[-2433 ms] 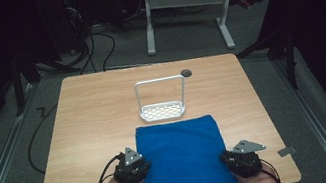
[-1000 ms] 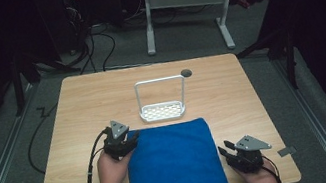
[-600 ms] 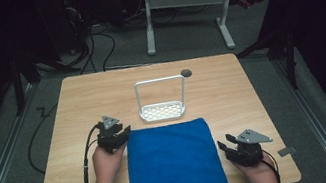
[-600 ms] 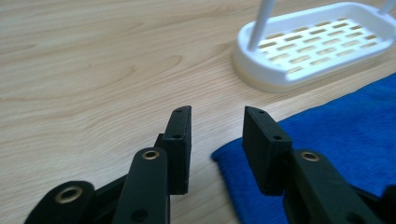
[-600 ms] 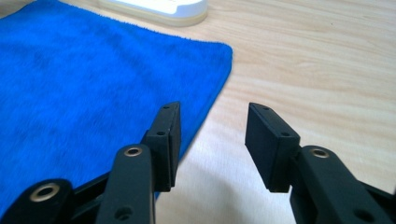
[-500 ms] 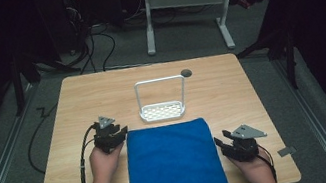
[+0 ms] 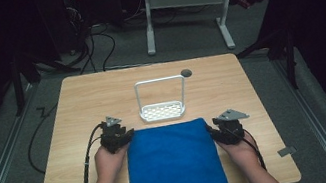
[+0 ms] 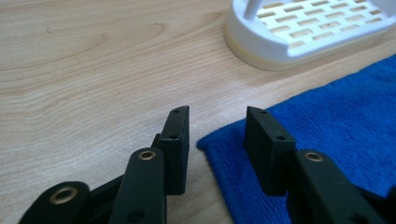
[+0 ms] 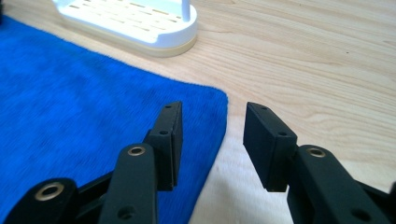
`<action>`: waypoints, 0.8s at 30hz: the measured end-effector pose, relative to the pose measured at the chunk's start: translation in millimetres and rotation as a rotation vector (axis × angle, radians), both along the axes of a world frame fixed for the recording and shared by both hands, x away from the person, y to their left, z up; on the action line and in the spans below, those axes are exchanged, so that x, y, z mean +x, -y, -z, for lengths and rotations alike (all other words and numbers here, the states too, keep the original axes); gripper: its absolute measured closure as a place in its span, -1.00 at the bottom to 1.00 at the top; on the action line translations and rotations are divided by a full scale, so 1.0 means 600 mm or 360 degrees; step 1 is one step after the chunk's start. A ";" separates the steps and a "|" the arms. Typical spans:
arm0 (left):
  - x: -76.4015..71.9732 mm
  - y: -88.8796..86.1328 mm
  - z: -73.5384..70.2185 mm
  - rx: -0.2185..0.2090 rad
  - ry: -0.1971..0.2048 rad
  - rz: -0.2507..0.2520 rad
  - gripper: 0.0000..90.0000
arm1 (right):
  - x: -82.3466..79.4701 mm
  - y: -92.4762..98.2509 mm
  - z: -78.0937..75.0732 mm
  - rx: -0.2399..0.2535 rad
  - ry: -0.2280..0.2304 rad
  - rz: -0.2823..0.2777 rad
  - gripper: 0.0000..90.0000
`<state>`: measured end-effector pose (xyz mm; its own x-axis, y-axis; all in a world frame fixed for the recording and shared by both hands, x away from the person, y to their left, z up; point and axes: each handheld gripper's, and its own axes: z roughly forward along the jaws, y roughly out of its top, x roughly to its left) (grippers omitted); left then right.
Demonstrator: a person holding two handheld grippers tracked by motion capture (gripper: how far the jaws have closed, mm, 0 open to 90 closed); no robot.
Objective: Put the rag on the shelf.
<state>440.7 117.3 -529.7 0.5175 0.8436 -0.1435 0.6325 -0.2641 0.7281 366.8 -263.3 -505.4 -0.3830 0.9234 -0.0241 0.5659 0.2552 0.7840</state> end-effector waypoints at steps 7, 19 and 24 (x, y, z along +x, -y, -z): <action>-0.011 0.015 -0.001 0.0084 0.0035 0.0043 0.53 | 0.045 -0.011 0.016 0.0028 -0.0061 0.0045 0.29; -0.015 0.005 0.003 0.0010 0.0018 0.0042 0.87 | 0.078 -0.023 0.036 0.0022 -0.0146 0.0087 0.32; -0.017 0.006 0.004 0.0011 0.0025 0.0041 0.90 | 0.079 -0.022 0.040 0.0005 -0.0144 0.0093 0.36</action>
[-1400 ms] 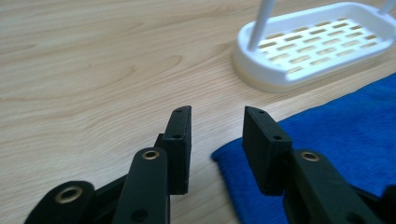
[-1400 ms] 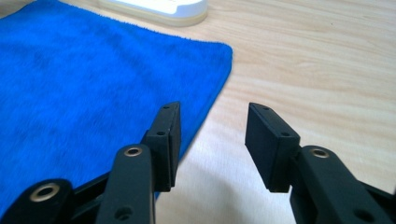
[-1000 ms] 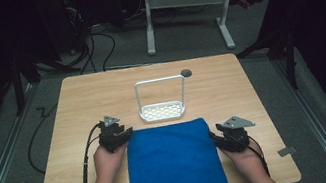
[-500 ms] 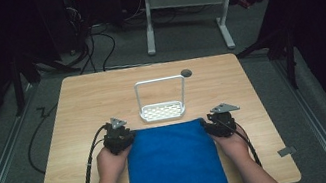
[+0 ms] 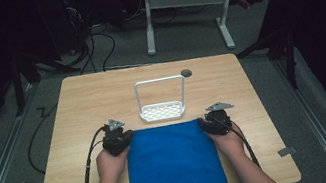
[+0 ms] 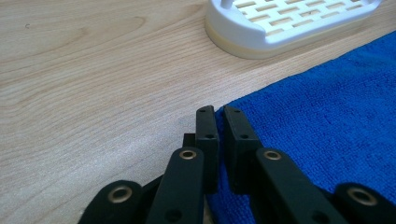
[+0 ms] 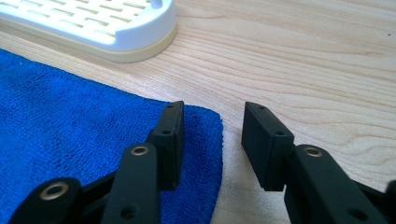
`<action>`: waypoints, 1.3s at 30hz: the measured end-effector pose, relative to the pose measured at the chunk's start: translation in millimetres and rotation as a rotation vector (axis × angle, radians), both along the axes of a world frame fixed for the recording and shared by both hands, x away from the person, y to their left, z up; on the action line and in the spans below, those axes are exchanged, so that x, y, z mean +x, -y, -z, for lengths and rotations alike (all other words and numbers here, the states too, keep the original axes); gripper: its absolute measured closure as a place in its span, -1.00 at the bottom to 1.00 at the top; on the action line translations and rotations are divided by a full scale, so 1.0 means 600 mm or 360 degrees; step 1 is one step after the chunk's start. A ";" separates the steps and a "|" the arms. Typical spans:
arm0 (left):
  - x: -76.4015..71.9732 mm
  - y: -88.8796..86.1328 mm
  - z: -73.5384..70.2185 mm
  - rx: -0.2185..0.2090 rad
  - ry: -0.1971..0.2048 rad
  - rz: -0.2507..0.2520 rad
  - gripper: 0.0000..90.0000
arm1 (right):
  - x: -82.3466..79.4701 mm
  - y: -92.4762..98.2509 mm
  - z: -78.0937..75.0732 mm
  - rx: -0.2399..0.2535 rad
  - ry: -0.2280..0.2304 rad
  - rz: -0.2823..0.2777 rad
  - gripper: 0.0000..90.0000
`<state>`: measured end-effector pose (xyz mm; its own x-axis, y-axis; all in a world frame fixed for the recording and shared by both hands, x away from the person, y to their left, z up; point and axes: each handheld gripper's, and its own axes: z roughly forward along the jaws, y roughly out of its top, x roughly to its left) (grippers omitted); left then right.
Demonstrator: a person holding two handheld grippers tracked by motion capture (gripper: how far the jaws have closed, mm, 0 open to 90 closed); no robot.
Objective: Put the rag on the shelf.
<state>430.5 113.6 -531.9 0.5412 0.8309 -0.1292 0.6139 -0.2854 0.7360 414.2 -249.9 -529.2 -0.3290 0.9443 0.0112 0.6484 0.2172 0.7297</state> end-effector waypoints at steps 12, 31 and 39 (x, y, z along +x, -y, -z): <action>-0.012 0.006 -0.002 0.0001 0.0044 0.0029 0.94 | -0.022 -0.013 -0.006 0.0014 0.0081 -0.0107 0.96; -0.066 -0.004 -0.051 -0.0127 0.0303 -0.0009 0.94 | -0.091 0.013 -0.054 0.0194 0.0405 -0.0103 0.96; -0.077 -0.012 -0.068 -0.0180 0.0384 -0.0030 0.94 | -0.106 0.012 -0.082 0.0225 0.0537 -0.0087 0.96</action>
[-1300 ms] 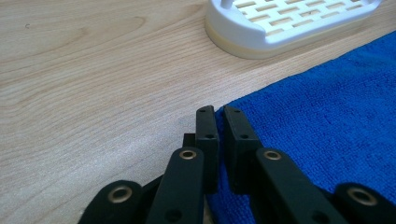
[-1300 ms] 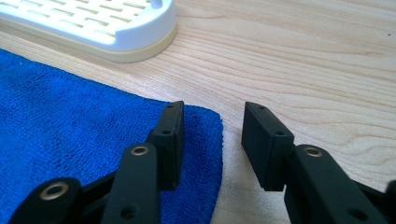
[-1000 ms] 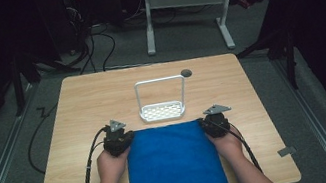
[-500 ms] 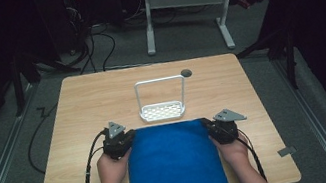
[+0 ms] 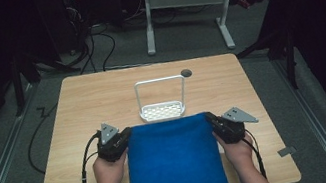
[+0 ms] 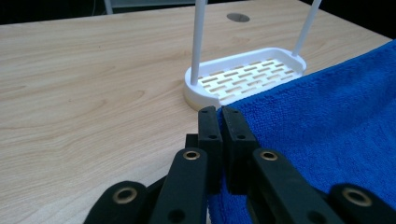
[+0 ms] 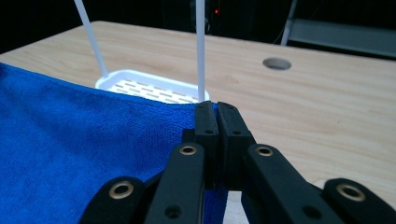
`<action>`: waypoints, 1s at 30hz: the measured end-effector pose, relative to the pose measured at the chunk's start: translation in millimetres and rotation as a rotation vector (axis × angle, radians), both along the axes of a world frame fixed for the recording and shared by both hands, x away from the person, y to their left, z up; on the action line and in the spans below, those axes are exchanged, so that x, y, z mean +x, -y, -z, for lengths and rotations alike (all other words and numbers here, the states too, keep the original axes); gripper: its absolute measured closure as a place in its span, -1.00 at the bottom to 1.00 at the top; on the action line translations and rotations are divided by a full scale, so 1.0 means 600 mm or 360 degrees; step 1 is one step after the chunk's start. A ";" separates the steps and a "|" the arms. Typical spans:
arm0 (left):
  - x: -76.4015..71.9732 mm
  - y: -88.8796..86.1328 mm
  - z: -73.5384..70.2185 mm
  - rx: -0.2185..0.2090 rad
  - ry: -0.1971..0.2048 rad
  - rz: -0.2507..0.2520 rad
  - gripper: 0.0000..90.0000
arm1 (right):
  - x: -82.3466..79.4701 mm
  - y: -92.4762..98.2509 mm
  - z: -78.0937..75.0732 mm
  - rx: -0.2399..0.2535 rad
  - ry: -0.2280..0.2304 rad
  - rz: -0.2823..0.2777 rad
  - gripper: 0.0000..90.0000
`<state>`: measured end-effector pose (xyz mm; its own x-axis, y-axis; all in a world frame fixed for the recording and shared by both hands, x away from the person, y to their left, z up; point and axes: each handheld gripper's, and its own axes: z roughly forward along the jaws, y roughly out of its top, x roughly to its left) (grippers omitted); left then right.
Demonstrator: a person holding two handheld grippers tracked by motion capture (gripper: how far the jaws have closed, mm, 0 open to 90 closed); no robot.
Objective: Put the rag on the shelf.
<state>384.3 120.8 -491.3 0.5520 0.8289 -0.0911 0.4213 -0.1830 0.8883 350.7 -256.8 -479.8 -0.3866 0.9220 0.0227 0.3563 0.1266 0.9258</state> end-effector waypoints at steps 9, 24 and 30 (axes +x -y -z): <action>-0.011 -0.001 -0.026 -0.0077 0.0128 -0.0013 0.95 | -0.017 0.002 -0.026 0.0043 0.0119 0.0019 0.96; -0.037 -0.001 -0.080 -0.0189 0.0313 0.0016 0.95 | -0.046 0.015 -0.082 0.0124 0.0312 0.0022 0.96; -0.040 -0.001 -0.106 -0.0203 0.0434 -0.0003 0.95 | -0.057 0.012 -0.111 0.0143 0.0410 0.0015 0.96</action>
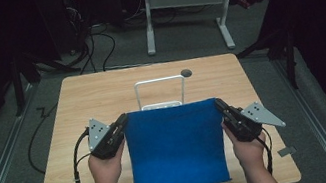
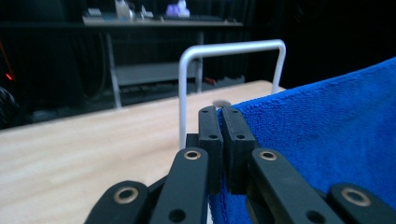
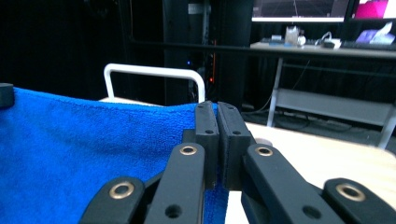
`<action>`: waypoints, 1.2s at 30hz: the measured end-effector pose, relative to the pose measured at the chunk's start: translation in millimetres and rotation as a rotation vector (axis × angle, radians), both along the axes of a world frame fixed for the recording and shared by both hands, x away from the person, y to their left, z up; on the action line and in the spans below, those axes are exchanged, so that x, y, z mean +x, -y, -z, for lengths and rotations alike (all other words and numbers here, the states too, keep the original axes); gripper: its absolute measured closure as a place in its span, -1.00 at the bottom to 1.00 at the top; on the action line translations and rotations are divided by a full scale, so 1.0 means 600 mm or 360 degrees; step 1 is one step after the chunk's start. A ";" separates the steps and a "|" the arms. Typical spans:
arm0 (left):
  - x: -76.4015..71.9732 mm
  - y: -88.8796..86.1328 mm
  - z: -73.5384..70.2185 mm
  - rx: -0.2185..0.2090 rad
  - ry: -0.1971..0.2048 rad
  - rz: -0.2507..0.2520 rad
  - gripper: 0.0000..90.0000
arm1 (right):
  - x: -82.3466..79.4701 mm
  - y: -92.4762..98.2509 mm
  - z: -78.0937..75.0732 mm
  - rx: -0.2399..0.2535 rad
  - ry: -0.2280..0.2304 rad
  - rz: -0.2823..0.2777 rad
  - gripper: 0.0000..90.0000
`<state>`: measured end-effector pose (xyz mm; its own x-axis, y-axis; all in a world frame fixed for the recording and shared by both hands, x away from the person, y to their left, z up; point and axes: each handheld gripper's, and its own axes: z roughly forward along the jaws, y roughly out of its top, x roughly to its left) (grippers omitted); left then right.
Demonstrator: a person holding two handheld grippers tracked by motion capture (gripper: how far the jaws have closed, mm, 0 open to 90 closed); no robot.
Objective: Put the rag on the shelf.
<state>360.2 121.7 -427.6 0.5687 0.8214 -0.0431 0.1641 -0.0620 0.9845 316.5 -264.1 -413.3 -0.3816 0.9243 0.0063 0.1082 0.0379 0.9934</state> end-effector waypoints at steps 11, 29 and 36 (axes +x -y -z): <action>0.011 0.002 -0.049 -0.0013 0.0055 0.0008 0.96 | 0.001 -0.002 -0.050 -0.0005 0.0124 0.0019 0.97; 0.040 -0.002 -0.124 -0.0011 0.0246 -0.0055 0.96 | 0.038 -0.013 -0.108 0.0018 0.0221 0.0043 0.97; 0.061 0.005 -0.146 0.0016 0.0294 -0.0074 0.96 | 0.065 -0.010 -0.123 0.0026 0.0219 0.0065 0.97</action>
